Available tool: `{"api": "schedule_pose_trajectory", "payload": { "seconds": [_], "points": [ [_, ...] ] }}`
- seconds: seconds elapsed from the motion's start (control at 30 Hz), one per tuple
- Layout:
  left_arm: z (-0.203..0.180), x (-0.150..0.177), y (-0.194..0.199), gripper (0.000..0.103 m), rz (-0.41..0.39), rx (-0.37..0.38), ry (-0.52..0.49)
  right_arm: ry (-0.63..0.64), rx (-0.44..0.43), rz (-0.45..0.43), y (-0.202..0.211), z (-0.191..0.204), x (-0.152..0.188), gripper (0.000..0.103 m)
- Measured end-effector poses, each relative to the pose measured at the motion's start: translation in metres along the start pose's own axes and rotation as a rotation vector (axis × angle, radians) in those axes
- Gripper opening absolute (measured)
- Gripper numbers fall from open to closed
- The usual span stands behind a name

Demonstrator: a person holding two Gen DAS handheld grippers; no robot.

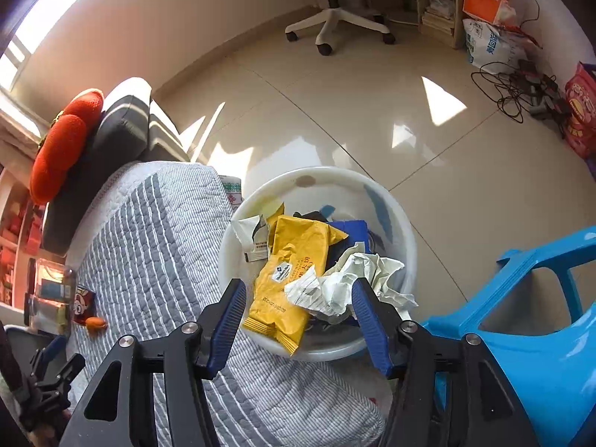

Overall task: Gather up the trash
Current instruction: 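Move both tools back from the bucket toward the bed, then grasp the orange peel with the left tool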

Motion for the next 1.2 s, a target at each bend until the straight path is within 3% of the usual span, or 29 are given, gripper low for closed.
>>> {"api": "schedule_pose_trajectory", "payload": {
  "seconds": [0.43, 0.57, 0.87, 1.0, 1.03, 1.2],
  "points": [
    [0.059, 0.022, 0.003, 0.102, 0.050, -0.089, 0.081, 0.139, -0.026, -0.015, 0.015, 0.057, 0.023, 0.077],
    [0.087, 0.024, 0.002, 0.102, 0.071, -0.105, 0.162, 0.186, -0.018, 0.011, 0.007, 0.078, 0.032, 0.086],
    [0.140, 0.022, -0.015, 0.102, 0.098, -0.144, 0.315, 0.286, -0.028, 0.068, -0.019, 0.132, 0.054, 0.086],
    [0.157, 0.022, -0.035, 0.102, 0.106, -0.134, 0.450, 0.278, -0.041, 0.092, -0.031, 0.149, 0.059, 0.086],
    [0.159, 0.022, -0.041, 0.101, 0.099, -0.138, 0.479, 0.276, -0.044, 0.097, -0.033, 0.152, 0.060, 0.086],
    [0.160, 0.024, -0.075, 0.073, 0.123, -0.150, 0.561, 0.288, -0.051, 0.118, -0.043, 0.165, 0.064, 0.086]
  ]
}}
Point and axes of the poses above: each gripper's, at about its wrist camera, not at the fingertips, and y roughly against the way its jaws point, z to its left, x to its underside, the point moved 2 cm from there along -y, roughly the way its jaws point, and after that the axes turned 8 degrees about -z, right-handed, at the moved point
